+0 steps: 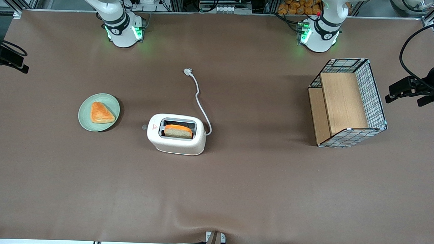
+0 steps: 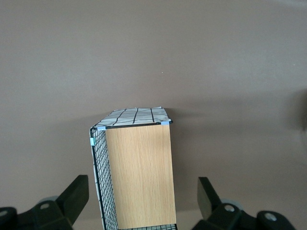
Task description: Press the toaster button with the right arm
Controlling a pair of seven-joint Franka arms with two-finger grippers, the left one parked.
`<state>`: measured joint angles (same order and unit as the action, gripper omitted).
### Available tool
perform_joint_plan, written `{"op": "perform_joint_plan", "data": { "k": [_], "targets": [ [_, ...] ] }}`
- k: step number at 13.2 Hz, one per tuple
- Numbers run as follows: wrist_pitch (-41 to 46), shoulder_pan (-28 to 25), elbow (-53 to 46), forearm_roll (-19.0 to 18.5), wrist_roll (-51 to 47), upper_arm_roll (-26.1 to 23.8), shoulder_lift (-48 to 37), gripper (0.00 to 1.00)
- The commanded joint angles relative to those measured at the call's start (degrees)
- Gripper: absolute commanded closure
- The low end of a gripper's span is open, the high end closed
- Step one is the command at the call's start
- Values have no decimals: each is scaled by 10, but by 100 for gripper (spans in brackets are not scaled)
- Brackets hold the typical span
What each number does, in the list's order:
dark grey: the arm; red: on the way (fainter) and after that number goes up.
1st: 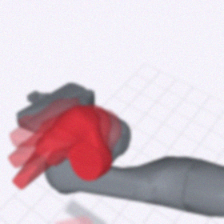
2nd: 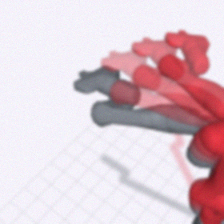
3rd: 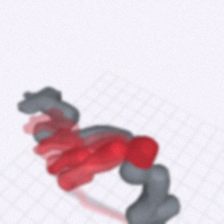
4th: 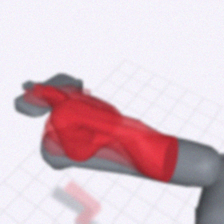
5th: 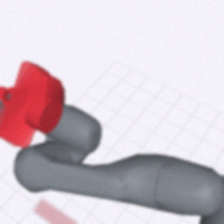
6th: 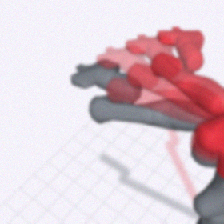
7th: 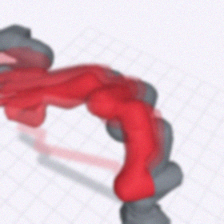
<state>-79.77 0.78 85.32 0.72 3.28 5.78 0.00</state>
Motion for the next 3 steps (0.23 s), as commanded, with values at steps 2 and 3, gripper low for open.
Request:
{"op": "perform_joint_plan", "data": {
  "k": [2, 3],
  "targets": [
    [14, 7, -27, -6, -35, -8, 18, 0],
    [15, 7, -26, -6, -35, -8, 18, 0]
  ]
}}
